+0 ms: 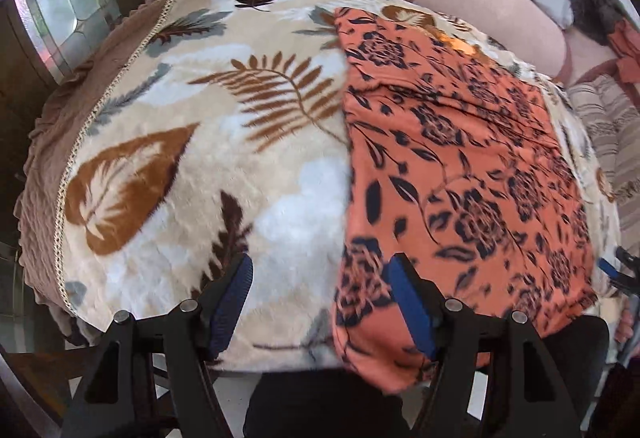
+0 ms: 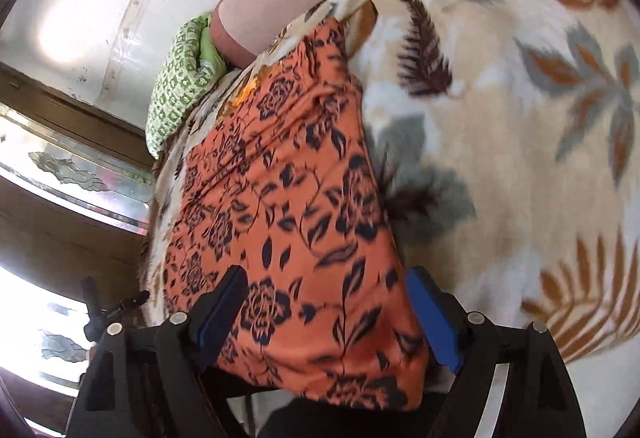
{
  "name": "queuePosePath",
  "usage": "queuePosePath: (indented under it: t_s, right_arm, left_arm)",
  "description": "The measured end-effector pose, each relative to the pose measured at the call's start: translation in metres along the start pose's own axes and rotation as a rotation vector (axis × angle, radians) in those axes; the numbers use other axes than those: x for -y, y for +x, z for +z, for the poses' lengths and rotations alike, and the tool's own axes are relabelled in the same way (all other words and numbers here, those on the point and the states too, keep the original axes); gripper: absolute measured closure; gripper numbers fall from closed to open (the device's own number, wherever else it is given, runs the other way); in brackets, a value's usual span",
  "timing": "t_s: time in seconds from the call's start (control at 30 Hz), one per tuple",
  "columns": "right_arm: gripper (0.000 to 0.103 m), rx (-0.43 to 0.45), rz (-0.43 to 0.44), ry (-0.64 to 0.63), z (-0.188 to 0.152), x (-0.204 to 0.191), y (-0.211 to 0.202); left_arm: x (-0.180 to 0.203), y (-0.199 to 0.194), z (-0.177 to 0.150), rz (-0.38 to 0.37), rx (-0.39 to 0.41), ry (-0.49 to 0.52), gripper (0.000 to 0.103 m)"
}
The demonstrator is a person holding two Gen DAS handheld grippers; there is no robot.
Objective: Fold small clothes
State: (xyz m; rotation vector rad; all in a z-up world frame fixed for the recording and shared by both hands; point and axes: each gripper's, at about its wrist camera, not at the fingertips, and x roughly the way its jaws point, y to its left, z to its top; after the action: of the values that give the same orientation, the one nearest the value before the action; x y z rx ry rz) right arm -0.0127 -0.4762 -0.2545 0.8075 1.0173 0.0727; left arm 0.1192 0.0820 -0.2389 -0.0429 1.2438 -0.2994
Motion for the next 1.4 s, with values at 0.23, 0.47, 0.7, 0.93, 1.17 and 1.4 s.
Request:
queuePosePath:
  t_s: [0.23,0.47,0.7,0.93,1.17,1.4]
  right_arm:
    - [0.029,-0.015,-0.028,0.054,-0.013,0.029,0.028]
    - [0.054,-0.083,0.074,-0.032,-0.022,0.017,0.037]
    - [0.052,-0.088,0.132,0.067,-0.021,0.033,0.048]
    - [0.052,-0.091,0.168,0.103,-0.021,0.042,0.046]
    - [0.054,-0.114,0.111,0.042,-0.019,0.033,0.047]
    - [0.092,-0.148,-0.008,-0.119,-0.019,-0.009,0.037]
  left_arm:
    - [0.003,-0.003,-0.011,-0.063,-0.009,0.036,0.053]
    - [-0.001,0.019,-0.022,-0.116,-0.062,0.026,0.064]
    - [0.004,0.037,-0.04,-0.226,-0.1,0.037,0.062]
    - [0.015,0.052,-0.062,-0.224,-0.183,0.064,0.062]
    - [0.004,0.056,-0.063,-0.228,-0.185,0.004,0.087]
    - [0.013,0.049,-0.059,-0.28,-0.169,0.044,0.095]
